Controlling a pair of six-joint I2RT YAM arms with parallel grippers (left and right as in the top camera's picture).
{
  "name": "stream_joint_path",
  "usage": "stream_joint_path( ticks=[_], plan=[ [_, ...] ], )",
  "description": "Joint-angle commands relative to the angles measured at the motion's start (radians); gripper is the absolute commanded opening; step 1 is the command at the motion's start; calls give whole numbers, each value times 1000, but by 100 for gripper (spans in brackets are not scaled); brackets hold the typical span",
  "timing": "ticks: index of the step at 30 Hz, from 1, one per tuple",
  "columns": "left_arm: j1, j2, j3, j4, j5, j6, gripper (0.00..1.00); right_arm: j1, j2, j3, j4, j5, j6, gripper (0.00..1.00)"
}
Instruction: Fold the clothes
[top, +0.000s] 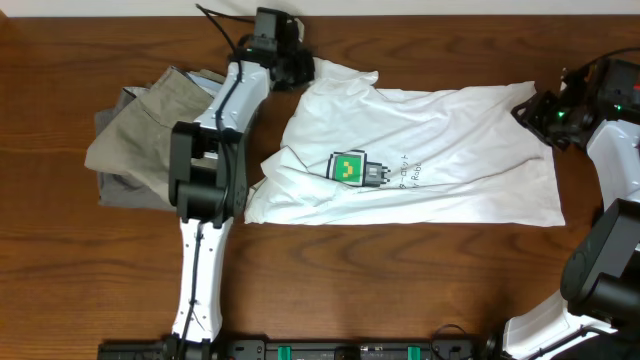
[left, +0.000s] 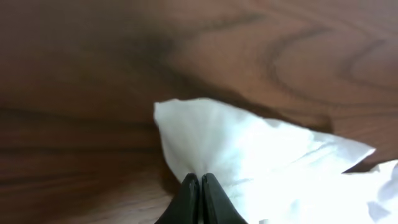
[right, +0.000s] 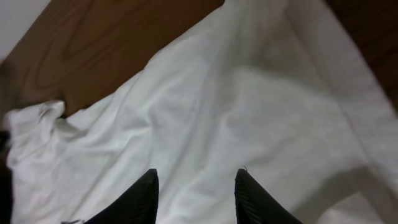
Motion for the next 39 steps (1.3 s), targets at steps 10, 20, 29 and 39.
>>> stream_joint_path(
  ticks=[10,20,29,39],
  plan=[
    [16,-237,28,-136,19,7,6,7,2,4,164,111,-54,38],
    [3,-247,28,-280,87,33,6,5,153,4,283,137,-53,54],
    [-21,-344,28,-371,80,110,6,-1,249,4,367,133,-42,68],
    [-92,-486,28,-486,-82,192,6,-2,332,4,583,132,-14,60]
  ],
)
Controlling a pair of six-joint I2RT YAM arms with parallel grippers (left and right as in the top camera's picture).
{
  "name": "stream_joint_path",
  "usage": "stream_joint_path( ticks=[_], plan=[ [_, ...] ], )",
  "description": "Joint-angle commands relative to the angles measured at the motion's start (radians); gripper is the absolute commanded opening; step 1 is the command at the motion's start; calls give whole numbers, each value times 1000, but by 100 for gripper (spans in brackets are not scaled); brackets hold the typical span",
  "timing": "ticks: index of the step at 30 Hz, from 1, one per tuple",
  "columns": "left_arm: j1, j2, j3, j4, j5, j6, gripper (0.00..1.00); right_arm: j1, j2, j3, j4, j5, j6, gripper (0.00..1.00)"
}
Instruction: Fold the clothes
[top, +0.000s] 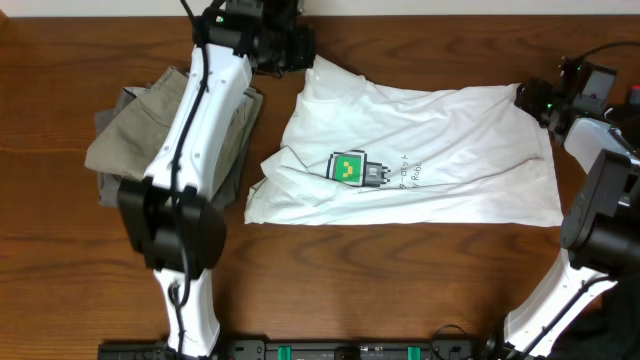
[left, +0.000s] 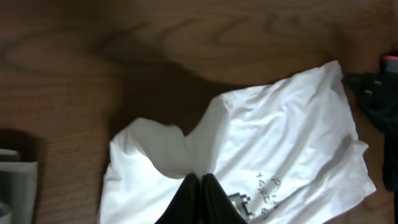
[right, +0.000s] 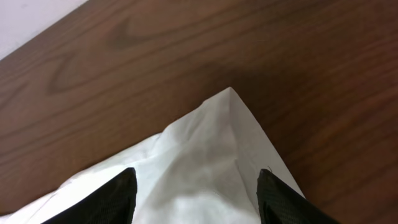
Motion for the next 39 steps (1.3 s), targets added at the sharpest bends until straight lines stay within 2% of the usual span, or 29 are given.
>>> stream_joint_path(
  ticks=[1,8,10,12,13,20,23,28,32,39],
  plan=[
    [-25,-59,1,-20,-82,51,6,-1,50,4,37,3,31,59],
    [-51,-80,1,-48,-106,59,6,3,112,4,125,-4,35,56],
    [-54,-80,1,-57,-106,59,6,3,123,4,145,-24,34,48],
    [-54,-80,1,-66,-110,59,6,3,127,4,156,-41,29,36],
    [-54,-80,1,-70,-110,59,6,3,127,4,159,-51,23,25],
    [-53,-81,1,-115,-140,59,6,-42,100,6,134,-213,23,2],
    [-53,-85,1,-153,-193,59,6,-82,37,6,56,-238,21,1],
    [-53,-111,1,-212,-299,59,7,-138,-126,6,-141,-267,-93,1],
    [-53,-137,1,-244,-311,61,6,-158,-243,6,-276,-262,-178,1],
    [-53,-171,1,-377,-307,54,6,-169,-343,6,-460,-191,-180,1]
  ],
)
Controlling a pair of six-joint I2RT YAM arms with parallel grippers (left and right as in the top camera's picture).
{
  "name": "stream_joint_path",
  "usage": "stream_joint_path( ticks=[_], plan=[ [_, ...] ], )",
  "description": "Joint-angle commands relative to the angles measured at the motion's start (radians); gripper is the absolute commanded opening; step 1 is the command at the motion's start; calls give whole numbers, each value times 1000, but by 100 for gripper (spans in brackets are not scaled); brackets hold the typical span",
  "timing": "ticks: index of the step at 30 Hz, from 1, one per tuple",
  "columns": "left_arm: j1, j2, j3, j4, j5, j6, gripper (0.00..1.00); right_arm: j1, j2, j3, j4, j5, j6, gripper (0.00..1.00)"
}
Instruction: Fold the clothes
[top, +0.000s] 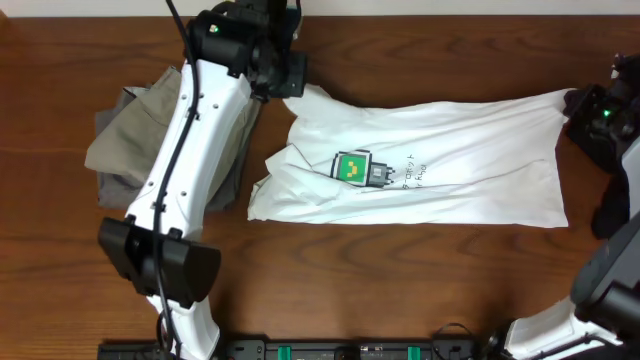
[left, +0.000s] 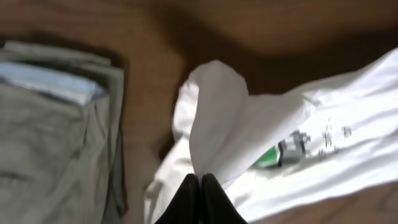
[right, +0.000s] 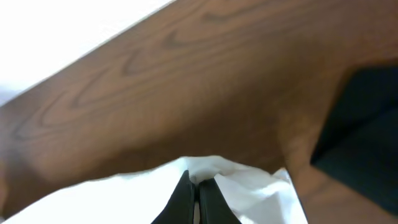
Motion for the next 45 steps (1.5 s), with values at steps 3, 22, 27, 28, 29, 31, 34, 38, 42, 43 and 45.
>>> stream_joint_path(
  ticks=[3,22,27,28,29,31,34,38,42,43,45],
  plan=[
    [-2,-43,1,-134,-18,-22,6,-10,-16,5,-122,52,-34,1],
    [-2,-43,-172,-356,80,-98,6,-9,-16,5,-573,444,27,2],
    [-2,-43,-227,-356,92,-101,9,-10,-16,5,-618,555,84,8],
    [-2,-43,-233,-356,106,-100,13,-10,-16,5,-618,555,84,29],
    [-2,-43,-235,-357,110,-100,16,-10,-16,5,-617,556,84,33],
    [-2,-43,-235,-357,113,-100,26,-10,-16,5,-613,557,85,40],
    [-2,-43,-235,-354,113,-100,37,-10,-16,4,-585,548,103,56],
    [-2,-43,-235,-335,112,-97,49,-10,-12,-3,-504,478,66,67],
    [-2,-43,-235,-287,97,-95,58,-10,20,-12,-442,430,-35,78],
    [-2,-43,-235,-275,96,-92,59,-10,34,-12,-438,431,-50,80],
    [-2,-43,-235,-253,94,-92,63,-13,72,-12,-430,430,-90,83]
  ],
)
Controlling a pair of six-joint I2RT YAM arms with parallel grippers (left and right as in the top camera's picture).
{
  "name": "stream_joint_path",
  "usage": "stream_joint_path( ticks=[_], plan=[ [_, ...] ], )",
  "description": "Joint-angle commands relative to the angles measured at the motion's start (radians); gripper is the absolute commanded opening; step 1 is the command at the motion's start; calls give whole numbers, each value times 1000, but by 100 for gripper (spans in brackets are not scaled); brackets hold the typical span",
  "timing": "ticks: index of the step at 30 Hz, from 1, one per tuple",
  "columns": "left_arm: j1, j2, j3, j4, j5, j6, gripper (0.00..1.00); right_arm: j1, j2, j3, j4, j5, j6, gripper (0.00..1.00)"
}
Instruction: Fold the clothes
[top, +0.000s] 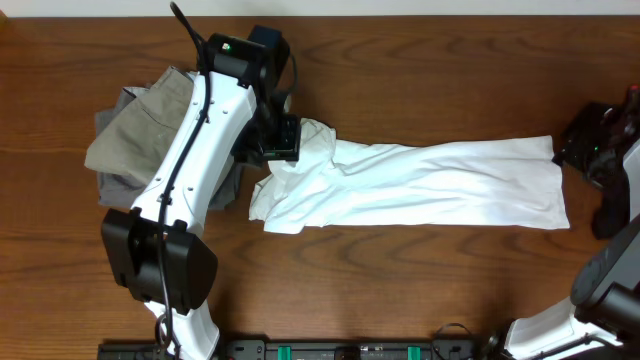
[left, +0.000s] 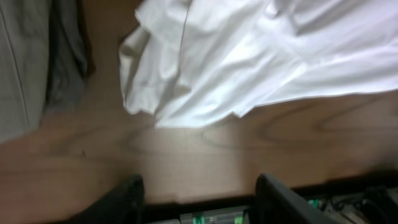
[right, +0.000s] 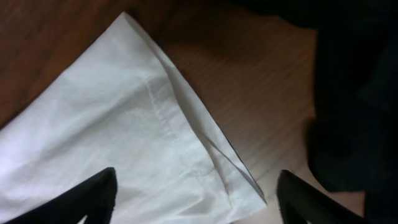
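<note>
The white T-shirt (top: 420, 185) lies as a long narrow band across the table, doubled over with no print showing and bunched at its left end. My left gripper (top: 283, 140) hovers over that bunched end. In the left wrist view it (left: 199, 208) is open and empty, with the shirt (left: 249, 56) beyond the fingers. My right gripper (top: 578, 150) is off the shirt's right end. In the right wrist view it (right: 199, 205) is open above the shirt's hemmed corner (right: 186, 149).
A pile of olive and grey clothes (top: 140, 140) sits left of the shirt, partly under my left arm, and shows in the left wrist view (left: 25, 62). Brown table (top: 400, 290) runs in front of the shirt. A dark part of the right arm (right: 354, 93) stands beside the corner.
Both grippers were shut on the shirt's far corners with the print showing. Now both are open, the shirt lies narrower with the print hidden, and the grippers sit nearer the table's front.
My left gripper was shut on the far left corner while the right was open over the shirt's right side. Then the right stood open at the far right corner. Then both held the far edge stretched. Now the shirt lies doubled over and released.
</note>
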Motion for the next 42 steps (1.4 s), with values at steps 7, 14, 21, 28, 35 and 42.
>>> stream_joint_path(
  ticks=[7,14,21,28,35,42],
  plan=[
    [-1,-21,-3,47,-13,36,64,-20,229,-9,26,-139,-230,79],
    [-1,-21,-3,61,-12,53,64,-6,269,-8,-2,-455,-422,22],
    [-1,-21,-3,83,-12,53,64,-43,142,6,-9,-452,-367,1],
    [-1,-21,-3,90,-12,53,64,-111,-82,76,38,-202,-185,1],
    [29,-23,-2,89,-12,61,65,-84,-196,132,0,-295,-185,1],
    [86,-30,-2,74,-11,60,64,124,-183,80,-92,-230,-185,1]
  ],
)
